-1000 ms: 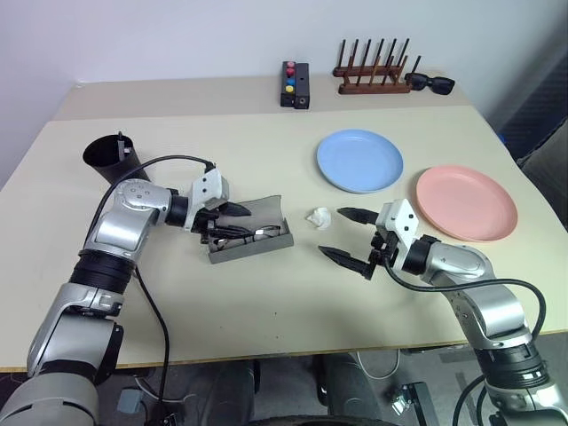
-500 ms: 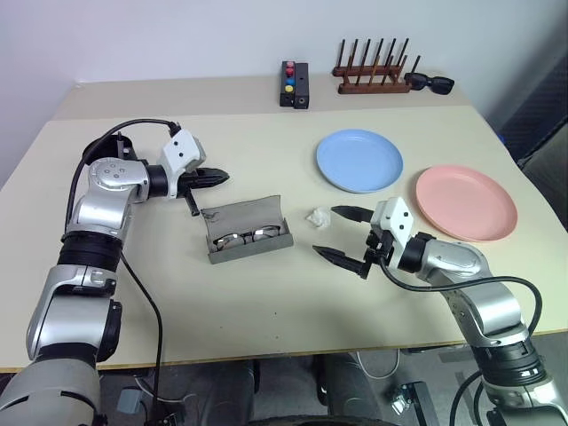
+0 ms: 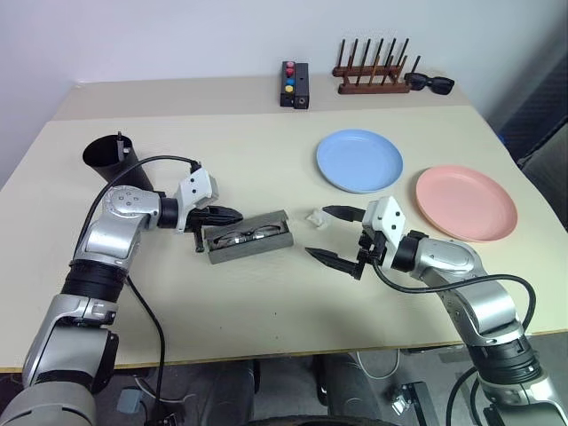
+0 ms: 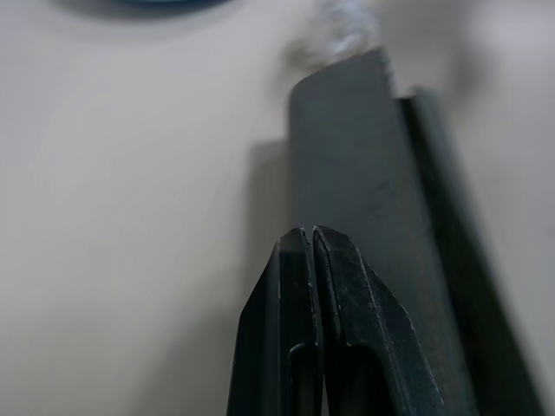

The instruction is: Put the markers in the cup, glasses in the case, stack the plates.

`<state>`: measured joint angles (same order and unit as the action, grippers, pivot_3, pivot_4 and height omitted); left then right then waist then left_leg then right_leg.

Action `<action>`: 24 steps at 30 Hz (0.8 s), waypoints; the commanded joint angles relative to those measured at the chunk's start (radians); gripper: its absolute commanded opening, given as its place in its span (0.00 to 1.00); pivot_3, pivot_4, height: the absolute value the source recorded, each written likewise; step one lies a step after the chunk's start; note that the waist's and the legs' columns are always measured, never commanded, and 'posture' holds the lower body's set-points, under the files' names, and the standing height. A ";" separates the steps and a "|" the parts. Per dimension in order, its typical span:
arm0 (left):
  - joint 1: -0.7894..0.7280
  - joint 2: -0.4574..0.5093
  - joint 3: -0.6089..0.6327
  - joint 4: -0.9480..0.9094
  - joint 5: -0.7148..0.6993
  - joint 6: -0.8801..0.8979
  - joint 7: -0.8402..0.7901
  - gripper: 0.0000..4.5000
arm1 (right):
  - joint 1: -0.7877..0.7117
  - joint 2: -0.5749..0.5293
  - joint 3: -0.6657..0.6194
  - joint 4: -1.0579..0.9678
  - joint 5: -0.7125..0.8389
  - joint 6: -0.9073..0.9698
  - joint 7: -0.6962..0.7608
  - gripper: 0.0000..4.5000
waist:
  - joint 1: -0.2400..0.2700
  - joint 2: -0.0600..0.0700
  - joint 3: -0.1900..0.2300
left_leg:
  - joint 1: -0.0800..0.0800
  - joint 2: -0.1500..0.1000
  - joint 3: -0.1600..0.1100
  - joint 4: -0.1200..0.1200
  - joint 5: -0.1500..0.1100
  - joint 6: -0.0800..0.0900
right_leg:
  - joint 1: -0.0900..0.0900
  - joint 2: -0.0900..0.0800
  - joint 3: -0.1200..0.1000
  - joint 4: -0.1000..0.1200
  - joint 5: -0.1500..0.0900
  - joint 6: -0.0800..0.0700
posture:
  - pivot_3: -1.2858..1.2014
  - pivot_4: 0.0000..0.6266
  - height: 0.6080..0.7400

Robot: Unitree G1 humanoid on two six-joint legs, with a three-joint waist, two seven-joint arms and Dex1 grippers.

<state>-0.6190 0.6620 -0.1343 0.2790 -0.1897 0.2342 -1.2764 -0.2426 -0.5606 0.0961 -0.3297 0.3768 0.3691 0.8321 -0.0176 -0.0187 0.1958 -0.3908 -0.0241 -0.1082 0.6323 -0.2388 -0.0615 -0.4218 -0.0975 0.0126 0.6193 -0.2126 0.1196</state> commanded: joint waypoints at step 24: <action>0.130 0.008 0.168 -0.281 -0.157 0.078 0.125 0.01 | -0.108 0.018 -0.001 0.137 -0.177 -0.094 -0.124 1.00 | -0.004 0.000 0.000 | 0.000 0.000 0.000 0.000 0.000 0.000 | 0.000 0.000 0.000 0.000 0.000 0.000 | 0.52 0.24 0.95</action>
<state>-0.5080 0.6512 -0.0111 0.0646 -0.3050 0.2966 -1.1636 -0.3125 -0.5405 0.1064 -0.2222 0.2562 0.3166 0.7524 -0.0213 -0.0185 0.1957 -0.3906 -0.0239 -0.1079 0.6321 -0.2387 -0.0616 -0.4224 -0.0975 0.0127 0.6193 -0.2126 0.1194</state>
